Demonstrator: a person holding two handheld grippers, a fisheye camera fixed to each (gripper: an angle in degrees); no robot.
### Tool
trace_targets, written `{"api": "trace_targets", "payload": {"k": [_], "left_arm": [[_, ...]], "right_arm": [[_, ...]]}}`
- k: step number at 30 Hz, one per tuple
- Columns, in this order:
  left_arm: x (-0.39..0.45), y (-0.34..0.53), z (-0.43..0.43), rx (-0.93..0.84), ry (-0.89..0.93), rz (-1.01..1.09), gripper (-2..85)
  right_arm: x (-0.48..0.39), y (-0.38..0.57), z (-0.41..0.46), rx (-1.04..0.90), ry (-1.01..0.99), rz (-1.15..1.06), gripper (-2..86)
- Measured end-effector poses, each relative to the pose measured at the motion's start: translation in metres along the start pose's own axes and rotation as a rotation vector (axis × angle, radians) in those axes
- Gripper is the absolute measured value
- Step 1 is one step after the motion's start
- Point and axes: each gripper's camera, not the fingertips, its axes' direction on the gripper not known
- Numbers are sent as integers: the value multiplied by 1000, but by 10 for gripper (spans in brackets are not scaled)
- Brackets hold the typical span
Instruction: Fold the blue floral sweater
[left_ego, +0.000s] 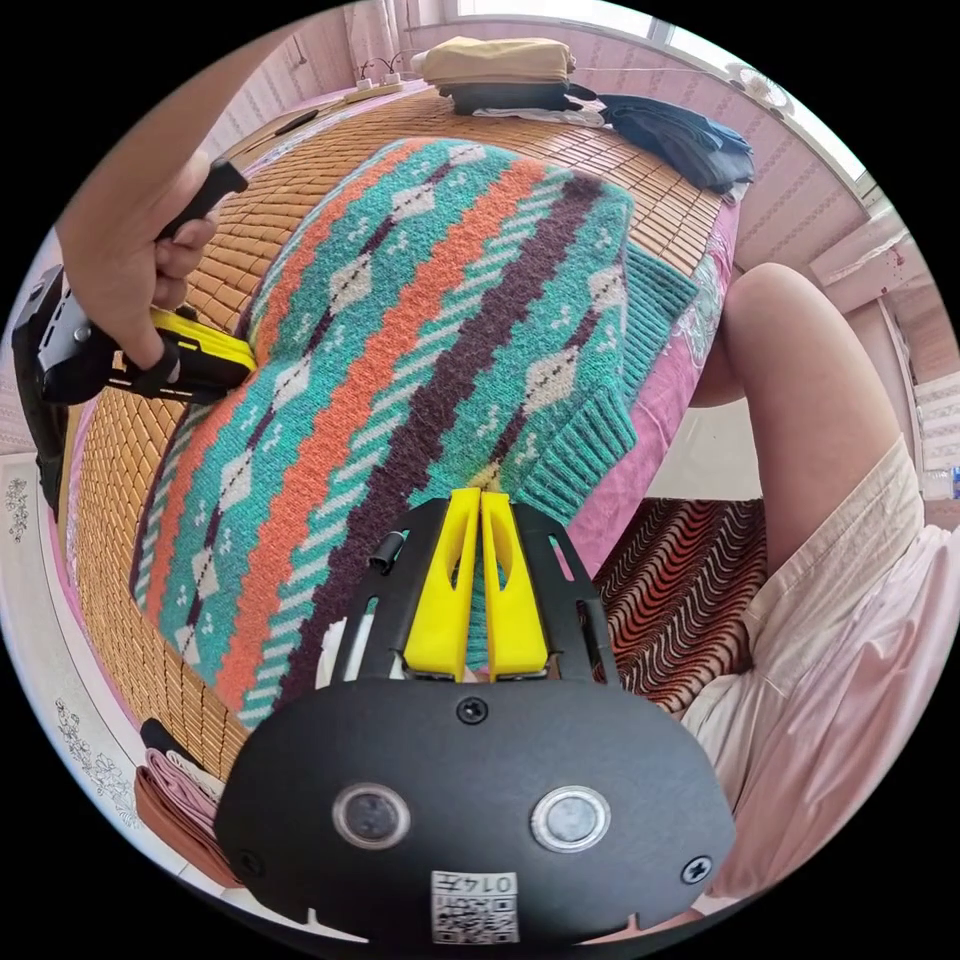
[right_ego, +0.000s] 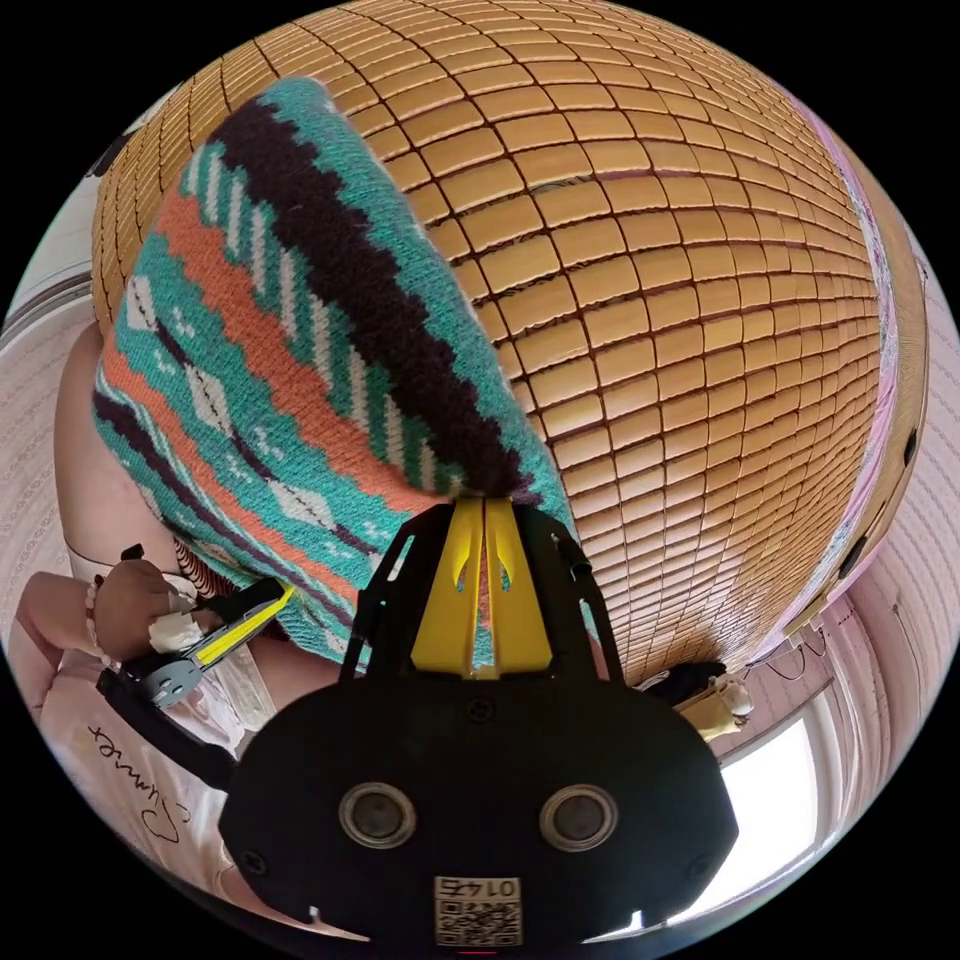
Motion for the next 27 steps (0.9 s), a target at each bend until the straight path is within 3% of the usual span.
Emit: {"api": "trace_targets", "payload": {"k": [4,11,15,19,23,27], "left_arm": [[6,-1,10,-8,-9,7,-9],[14,4,23,-14,-16,-14,-9],[19,12,26,8,-34,-41,-7],[28,32,19,70,-73,-73,-3],[40,51,0,309,-26,-123,31],[62,43,-2,414,11,-37,101]], "right_arm": [[11,22,-1,67,-86,34,-8],[0,77,-1,242,-33,145,-6],[-27,163,1,579,118,246,-7],[-31,307,10,876,7,486,-5],[-42,429,55,919,-80,662,26],[-41,514,111,775,-233,887,111]]}}
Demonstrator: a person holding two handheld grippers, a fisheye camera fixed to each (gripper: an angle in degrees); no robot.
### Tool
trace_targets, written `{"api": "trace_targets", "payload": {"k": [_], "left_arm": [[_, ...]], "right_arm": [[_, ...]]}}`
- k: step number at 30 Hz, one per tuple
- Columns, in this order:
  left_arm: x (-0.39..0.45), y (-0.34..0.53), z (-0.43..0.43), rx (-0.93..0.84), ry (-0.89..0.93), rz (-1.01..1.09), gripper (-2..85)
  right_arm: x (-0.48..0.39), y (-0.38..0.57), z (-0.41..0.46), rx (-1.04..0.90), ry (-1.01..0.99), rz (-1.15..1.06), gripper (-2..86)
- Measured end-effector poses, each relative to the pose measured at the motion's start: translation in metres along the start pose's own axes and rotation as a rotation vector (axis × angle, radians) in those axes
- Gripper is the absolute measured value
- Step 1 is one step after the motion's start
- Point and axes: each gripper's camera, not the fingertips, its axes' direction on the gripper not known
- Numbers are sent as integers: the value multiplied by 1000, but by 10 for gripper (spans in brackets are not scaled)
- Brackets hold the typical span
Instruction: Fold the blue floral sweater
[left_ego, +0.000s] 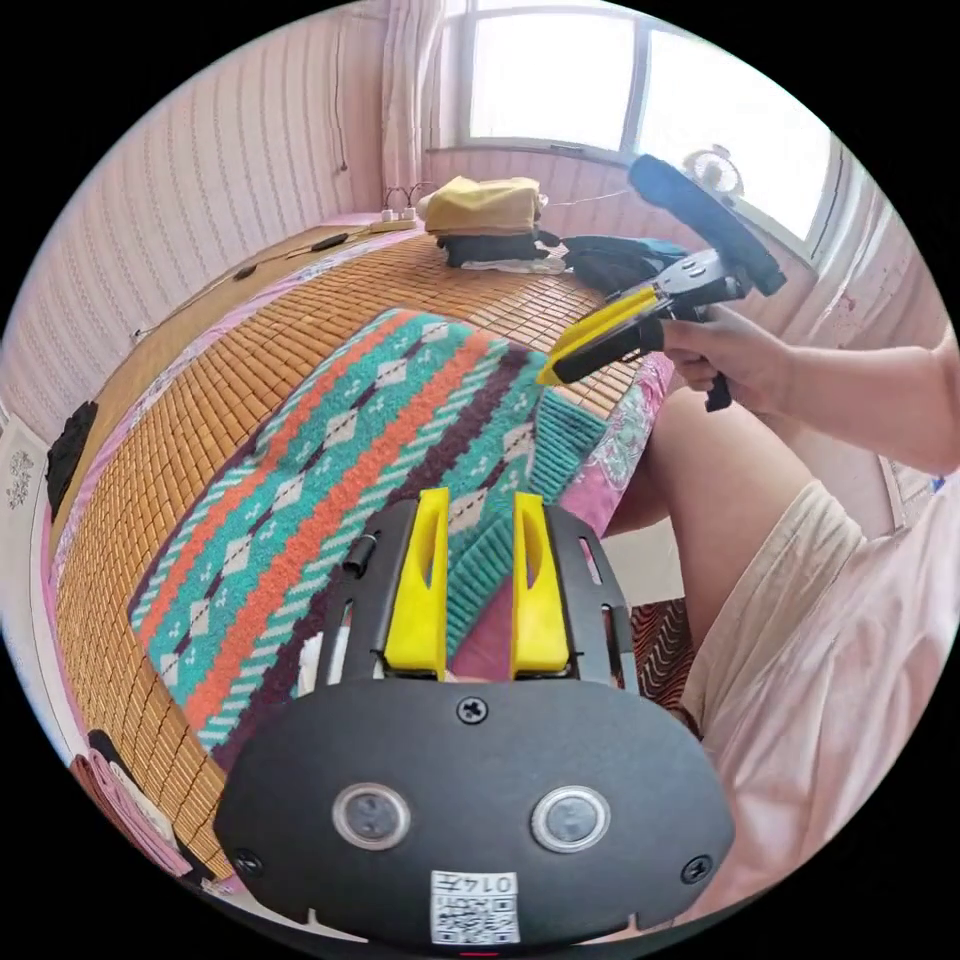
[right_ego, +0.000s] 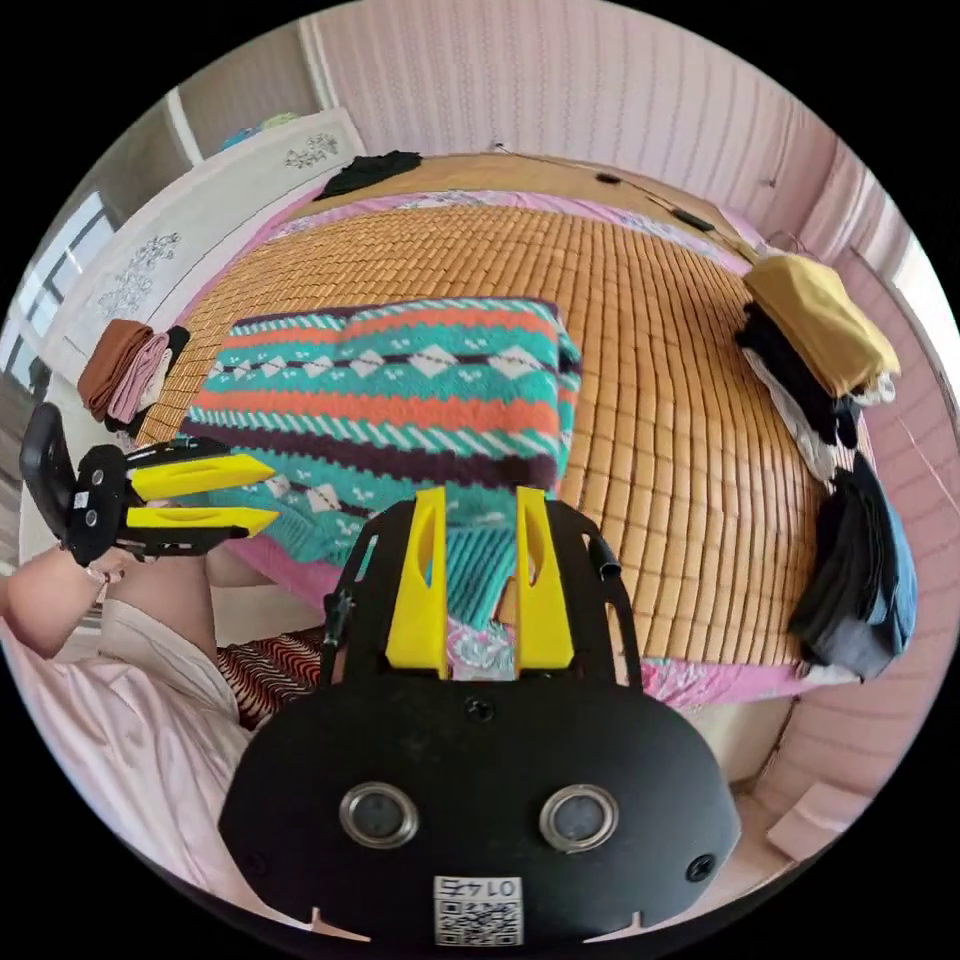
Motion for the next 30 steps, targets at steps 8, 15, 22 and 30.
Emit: {"api": "trace_targets", "payload": {"k": [8,15,22,30], "left_arm": [[52,-31,28,-62,64,143,200],[63,-29,24,-89,-71,113,157],[69,25,-16,-90,-89,162,58],[57,68,-55,-112,-76,74,55]], "right_arm": [[87,42,-16,-184,-369,185,46],[134,60,-121,15,-757,132,27],[162,100,-197,189,-800,104,85],[243,113,-150,169,-914,548,226]]}}
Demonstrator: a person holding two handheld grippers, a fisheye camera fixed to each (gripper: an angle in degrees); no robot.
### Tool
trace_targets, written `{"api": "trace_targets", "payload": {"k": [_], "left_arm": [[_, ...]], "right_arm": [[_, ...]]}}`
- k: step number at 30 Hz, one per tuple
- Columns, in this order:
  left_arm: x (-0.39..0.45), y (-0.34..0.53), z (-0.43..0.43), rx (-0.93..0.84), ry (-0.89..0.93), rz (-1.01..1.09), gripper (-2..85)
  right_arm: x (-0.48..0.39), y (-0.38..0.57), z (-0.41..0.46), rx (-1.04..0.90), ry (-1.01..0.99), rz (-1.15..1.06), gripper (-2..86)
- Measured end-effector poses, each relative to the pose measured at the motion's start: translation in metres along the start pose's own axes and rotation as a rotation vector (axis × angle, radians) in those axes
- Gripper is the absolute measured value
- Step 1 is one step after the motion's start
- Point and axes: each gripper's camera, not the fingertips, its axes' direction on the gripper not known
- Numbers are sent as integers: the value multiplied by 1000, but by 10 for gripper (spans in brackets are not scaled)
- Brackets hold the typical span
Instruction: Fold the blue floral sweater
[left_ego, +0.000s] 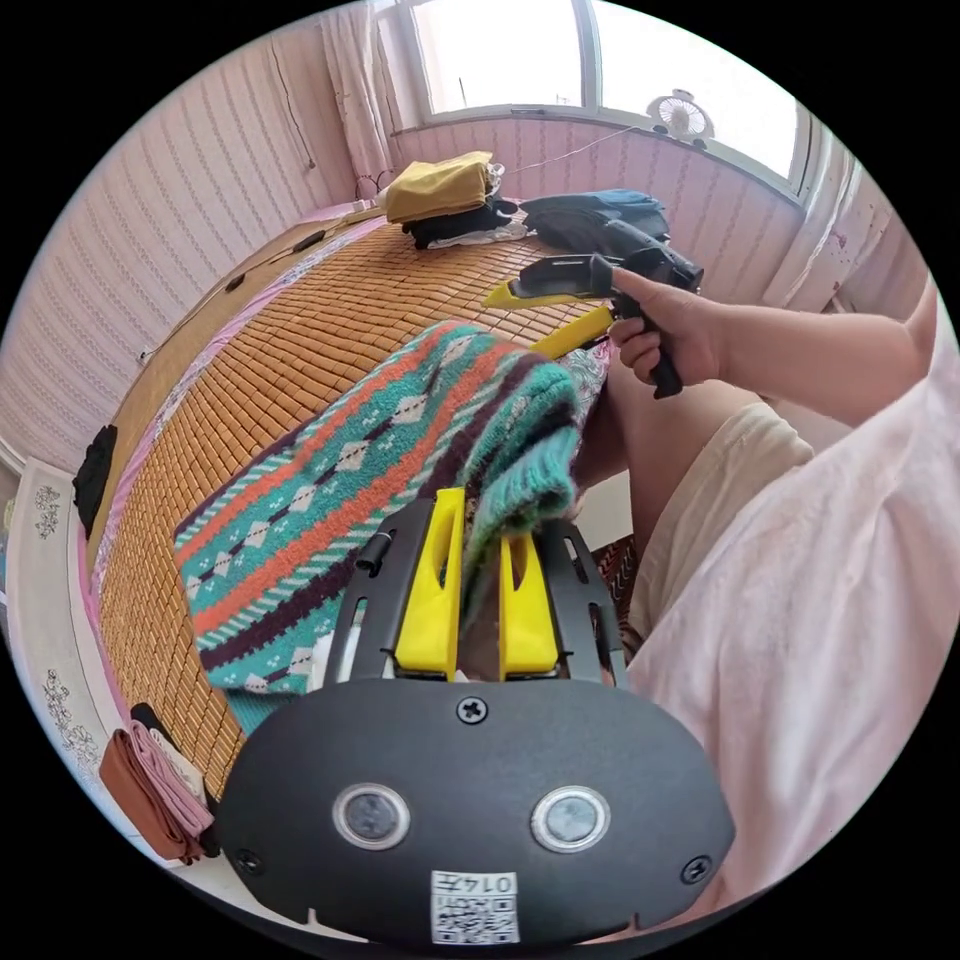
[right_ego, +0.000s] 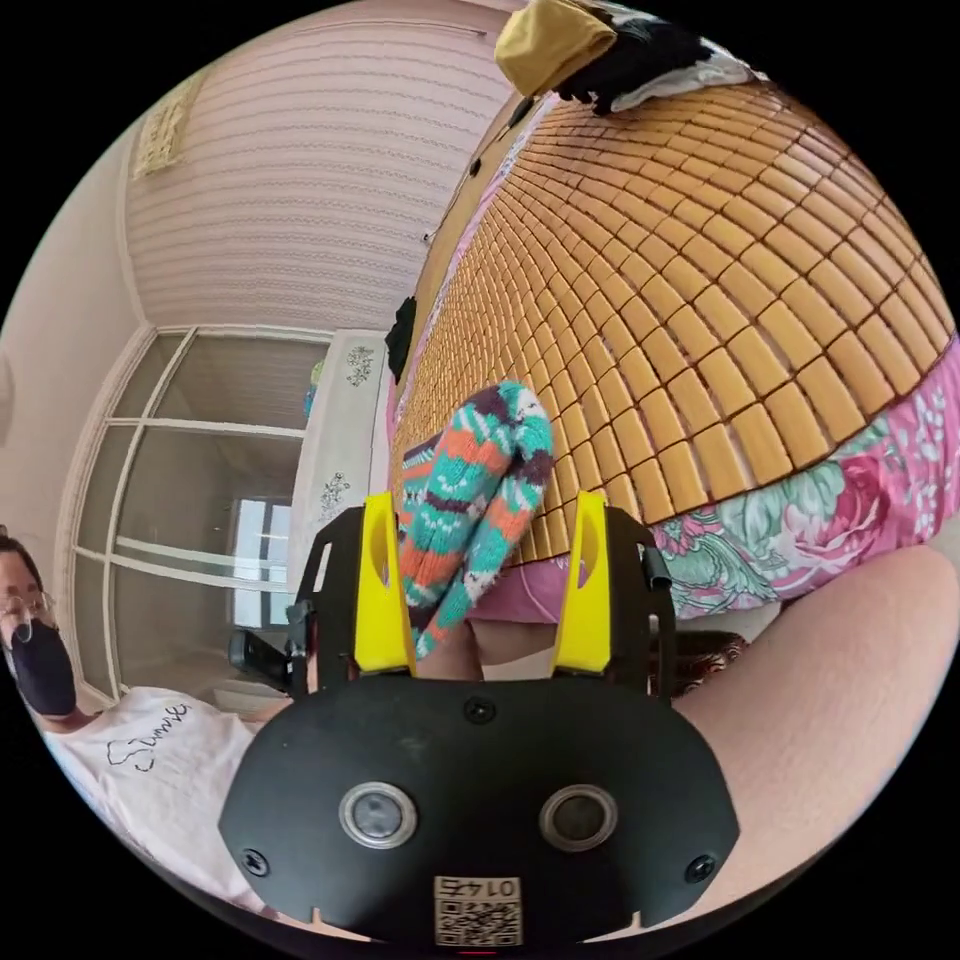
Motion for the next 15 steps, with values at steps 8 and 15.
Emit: {"api": "trace_targets", "payload": {"k": [8,15], "left_arm": [[-20,14,-27,26,-7,4,54],[-9,-20,-44,234,204,101,55]], "right_arm": [[1,-2,-2,-16,-257,95,78],[-57,12,-120,177,-224,-122,71]]}}
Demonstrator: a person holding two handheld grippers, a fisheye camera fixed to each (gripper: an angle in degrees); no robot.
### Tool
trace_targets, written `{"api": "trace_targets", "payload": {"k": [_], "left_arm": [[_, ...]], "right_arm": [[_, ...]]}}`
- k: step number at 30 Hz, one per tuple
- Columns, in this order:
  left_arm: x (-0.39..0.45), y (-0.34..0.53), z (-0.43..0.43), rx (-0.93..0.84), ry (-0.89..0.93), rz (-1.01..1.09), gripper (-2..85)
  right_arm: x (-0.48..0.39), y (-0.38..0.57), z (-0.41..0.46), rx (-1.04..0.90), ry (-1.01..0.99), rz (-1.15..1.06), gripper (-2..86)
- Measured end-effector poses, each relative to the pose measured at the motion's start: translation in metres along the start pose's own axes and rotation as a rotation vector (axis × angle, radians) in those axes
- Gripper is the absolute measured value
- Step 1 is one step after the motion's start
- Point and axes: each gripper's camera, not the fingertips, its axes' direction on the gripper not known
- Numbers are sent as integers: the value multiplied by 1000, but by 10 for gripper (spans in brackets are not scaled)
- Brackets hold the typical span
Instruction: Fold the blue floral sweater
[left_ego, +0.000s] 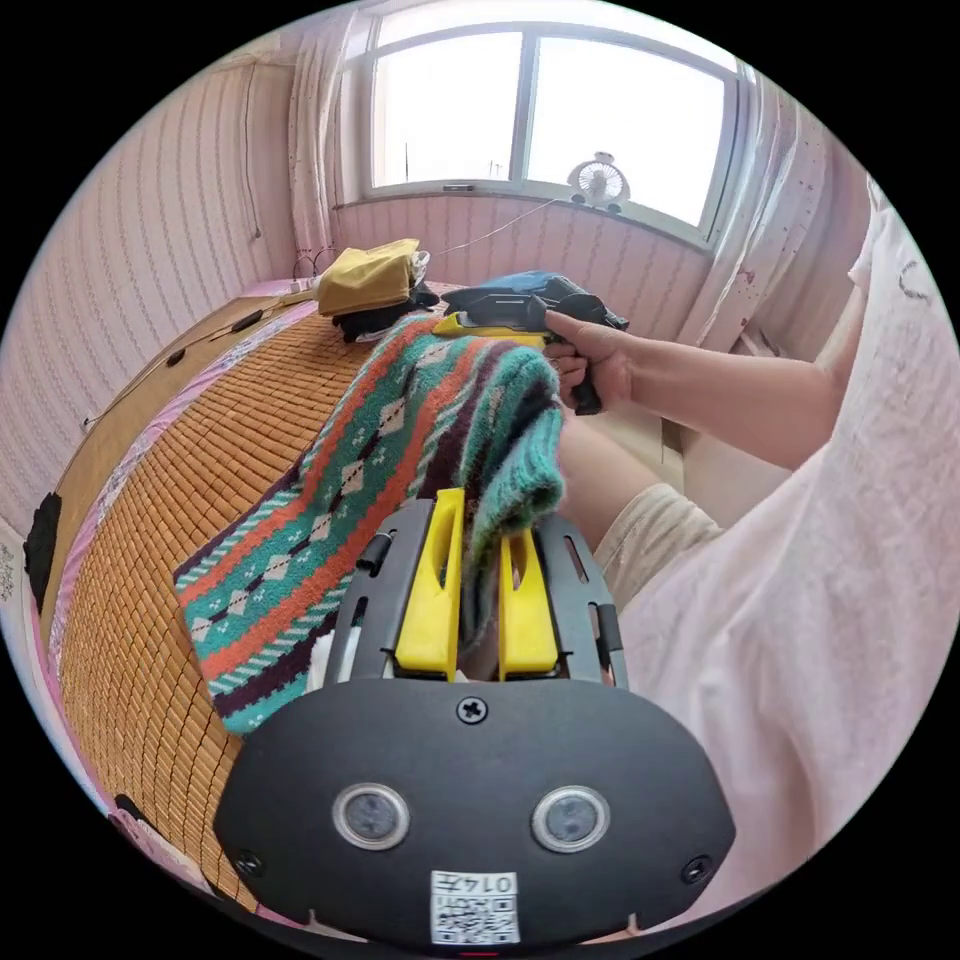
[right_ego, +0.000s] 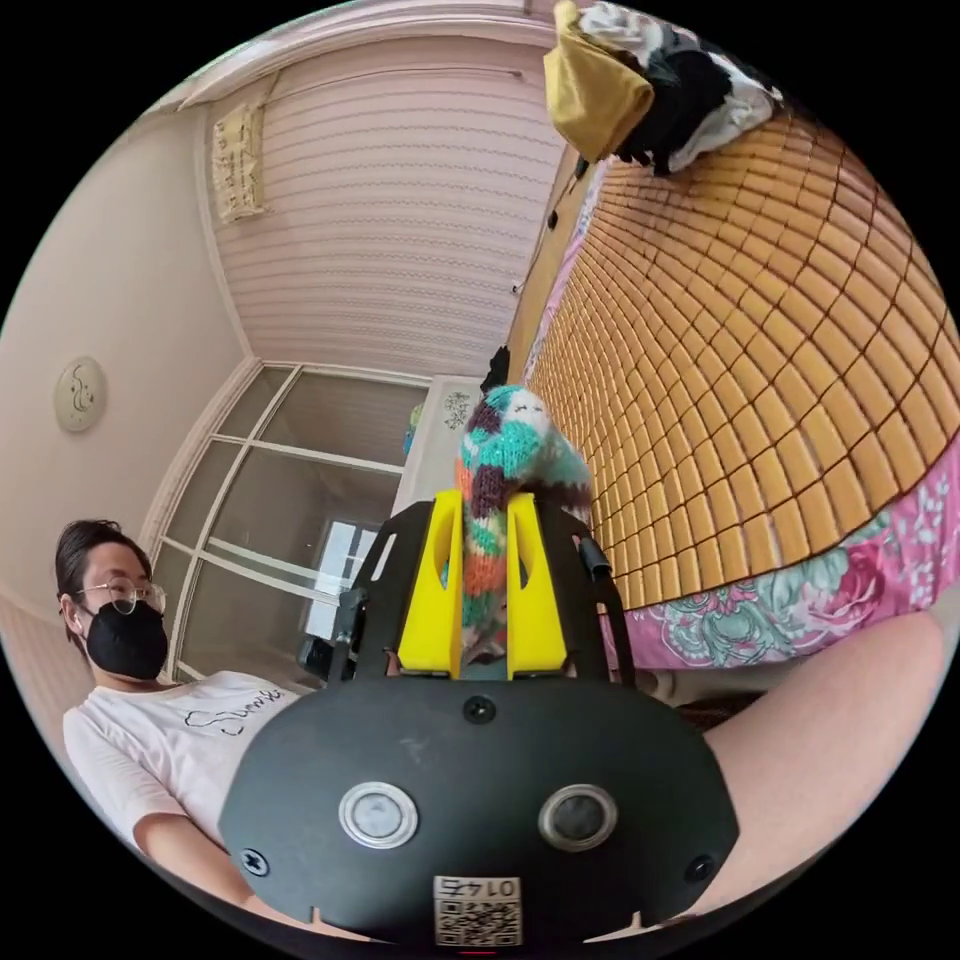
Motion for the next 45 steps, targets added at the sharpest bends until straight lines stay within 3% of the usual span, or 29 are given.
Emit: {"api": "trace_targets", "payload": {"k": [5,11,14,19,25,29,35,41,45], "left_arm": [[-2,-27,8,122,175,34,57],[-42,-4,-9,118,125,-125,67],[-66,27,-18,41,8,-263,75],[-97,71,-26,-111,-76,-424,52],[-115,72,-64,-20,-127,-483,11],[-127,43,-52,44,-86,-465,-5],[-152,22,-3,-199,-184,-470,-7],[-180,18,-4,-268,-84,-523,-10],[-189,14,-7,-302,-61,-505,-10]], "right_arm": [[-74,-4,-38,10,207,-147,74],[-129,-13,76,-165,288,-323,90],[-122,-12,179,-323,248,-344,106],[-68,1,325,-606,414,-296,81],[-121,33,327,-509,572,-613,8],[-113,37,361,-547,670,-662,0],[-68,27,457,-710,748,-621,-5],[-21,12,506,-801,727,-505,-9],[-13,18,524,-802,755,-571,-9]]}}
